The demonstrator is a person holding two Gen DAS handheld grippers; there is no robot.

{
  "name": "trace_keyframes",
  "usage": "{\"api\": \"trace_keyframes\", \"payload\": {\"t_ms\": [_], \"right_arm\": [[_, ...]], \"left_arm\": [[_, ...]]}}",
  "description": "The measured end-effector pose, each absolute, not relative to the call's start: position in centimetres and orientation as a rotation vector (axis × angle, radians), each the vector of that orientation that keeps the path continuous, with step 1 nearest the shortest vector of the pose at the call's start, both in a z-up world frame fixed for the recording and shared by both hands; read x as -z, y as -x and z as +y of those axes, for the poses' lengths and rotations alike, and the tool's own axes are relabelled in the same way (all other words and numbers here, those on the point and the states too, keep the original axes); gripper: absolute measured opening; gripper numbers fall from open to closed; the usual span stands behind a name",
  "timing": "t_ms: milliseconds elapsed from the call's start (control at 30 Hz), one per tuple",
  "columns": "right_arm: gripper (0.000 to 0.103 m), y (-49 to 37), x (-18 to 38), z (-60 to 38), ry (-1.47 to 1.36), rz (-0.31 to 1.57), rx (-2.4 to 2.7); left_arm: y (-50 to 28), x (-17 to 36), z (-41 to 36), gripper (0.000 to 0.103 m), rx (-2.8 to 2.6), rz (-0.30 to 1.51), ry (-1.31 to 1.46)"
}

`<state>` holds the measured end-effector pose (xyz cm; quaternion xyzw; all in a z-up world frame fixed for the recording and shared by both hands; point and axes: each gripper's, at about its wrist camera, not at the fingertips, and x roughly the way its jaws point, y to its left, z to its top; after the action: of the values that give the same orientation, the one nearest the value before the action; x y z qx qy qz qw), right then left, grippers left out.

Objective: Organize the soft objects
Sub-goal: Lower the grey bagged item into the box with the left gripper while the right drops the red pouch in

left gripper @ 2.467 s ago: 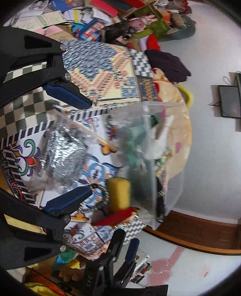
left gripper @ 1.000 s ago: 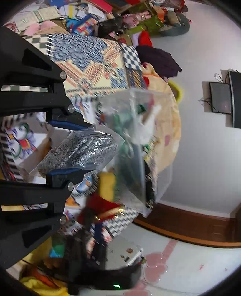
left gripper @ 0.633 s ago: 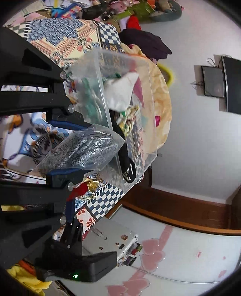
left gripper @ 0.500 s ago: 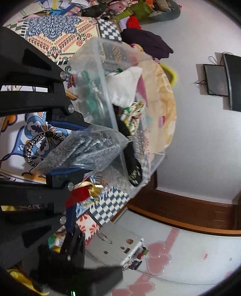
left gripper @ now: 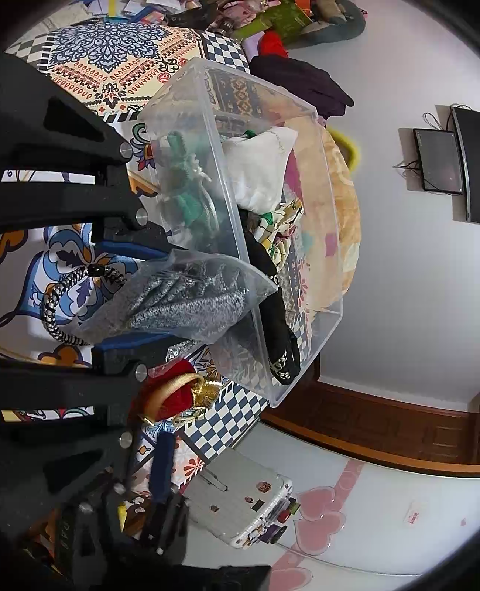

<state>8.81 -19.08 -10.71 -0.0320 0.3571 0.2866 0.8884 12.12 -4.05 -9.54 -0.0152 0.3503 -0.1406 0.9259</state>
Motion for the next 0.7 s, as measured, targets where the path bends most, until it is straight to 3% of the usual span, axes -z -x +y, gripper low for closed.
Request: {"api": "trace_keyframes", "payload": {"t_ms": [233,433,700], "right_arm": [[0.032,-9.5,12.8,-17.6,0.092,0.800,-0.592],[0.013,-9.2,12.4,-18.4,0.075,0.768,-0.571],[0.013,-8.9,11.3,-20.4,0.080,0.732,-0.500]], "left_arm": [[-12.1,9.5,-3.7,0.034,0.279,0.724,0.039],[-12.2,9.7,-3.6,0.035,0.264,0.726,0.029],[-13.2,10.9,-3.8,0.034,0.249,0.780,0.036]]}}
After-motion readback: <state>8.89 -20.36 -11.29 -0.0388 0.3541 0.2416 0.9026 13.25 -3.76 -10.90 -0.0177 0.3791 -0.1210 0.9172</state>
